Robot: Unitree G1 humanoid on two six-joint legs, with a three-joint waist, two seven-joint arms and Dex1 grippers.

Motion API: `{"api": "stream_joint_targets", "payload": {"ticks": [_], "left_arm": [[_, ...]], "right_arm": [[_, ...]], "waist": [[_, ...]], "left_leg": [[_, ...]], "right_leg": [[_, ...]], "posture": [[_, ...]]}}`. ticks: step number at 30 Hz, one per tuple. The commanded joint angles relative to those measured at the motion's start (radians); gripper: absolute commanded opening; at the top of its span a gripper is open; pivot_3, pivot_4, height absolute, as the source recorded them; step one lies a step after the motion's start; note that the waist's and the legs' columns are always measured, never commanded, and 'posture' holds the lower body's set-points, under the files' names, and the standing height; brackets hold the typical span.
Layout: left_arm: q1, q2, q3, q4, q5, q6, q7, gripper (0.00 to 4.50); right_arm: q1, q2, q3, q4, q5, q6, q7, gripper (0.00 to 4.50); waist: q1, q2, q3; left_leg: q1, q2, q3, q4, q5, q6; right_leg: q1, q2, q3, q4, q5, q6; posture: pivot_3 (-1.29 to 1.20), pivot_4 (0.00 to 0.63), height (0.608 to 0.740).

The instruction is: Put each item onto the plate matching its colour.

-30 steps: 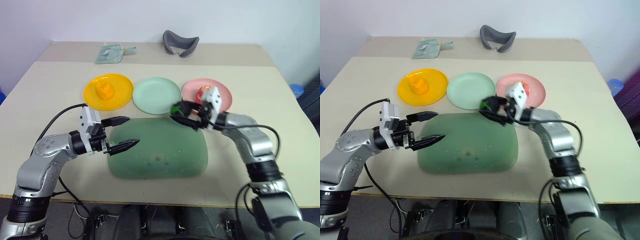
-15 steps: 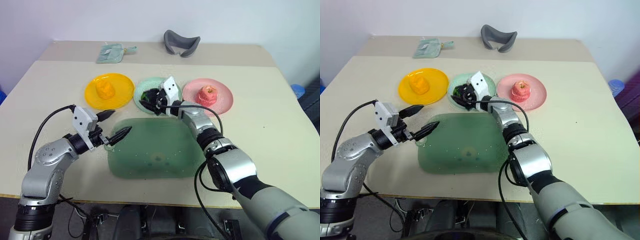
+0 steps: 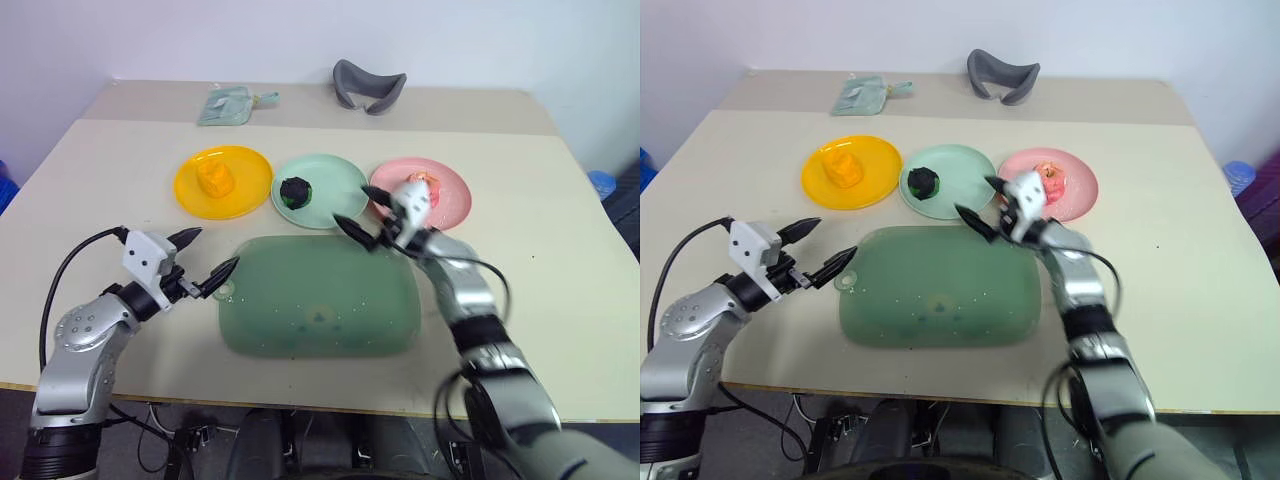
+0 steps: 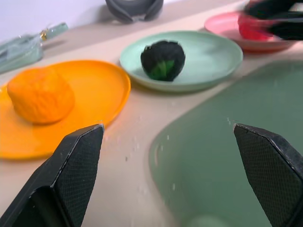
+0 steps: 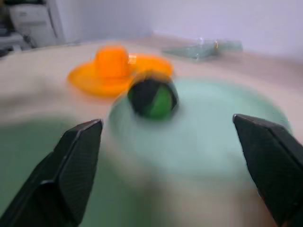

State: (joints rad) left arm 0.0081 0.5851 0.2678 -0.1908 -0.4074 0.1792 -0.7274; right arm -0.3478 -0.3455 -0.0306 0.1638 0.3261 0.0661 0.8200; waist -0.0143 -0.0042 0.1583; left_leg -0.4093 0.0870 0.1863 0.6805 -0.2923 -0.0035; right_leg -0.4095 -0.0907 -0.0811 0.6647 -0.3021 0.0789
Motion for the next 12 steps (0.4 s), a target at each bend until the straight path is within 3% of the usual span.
{"api": "stream_joint_targets", "payload": {"ticks": [1,7,12], "left_arm": [[0.022,0.014,0.065,0.008,-0.025,-0.022,-0.01,4.5],[0.087,0.033,0.102,-0.028,-0.046,-0.004,-0.036,4.5],[0.077,0.059,0.085,-0.029,-0.081,0.041,-0.079,4.5]], "right_arm": [[0.168,-0.076,-0.117,-0.305,0.08,0.127,-0.067,4.47],[0.502,-0.194,-0.293,-0.505,0.1,0.16,-0.079,4.47],[0.587,-0.207,-0.334,-0.531,0.114,0.145,-0.072,4.47]], "waist": [[-0.005,0.0,0.0],[-0.001,-0.001,0.0],[0.001,-0.002,-0.001]], "left_leg": [[0.0,0.0,0.0,0.0,0.0,0.0],[0.001,0.0,0.0,0.0,0.0,0.0],[0.002,0.0,0.0,0.0,0.0,0.0]], "right_leg": [[0.0,0.0,0.0,0.0,0.0,0.0],[0.001,0.001,0.0,0.0,0.0,0.0],[0.002,0.001,0.0,0.0,0.0,0.0]], "posture": [[0.0,0.15,0.74],[0.0,0.15,0.74],[0.0,0.15,0.74]]}}
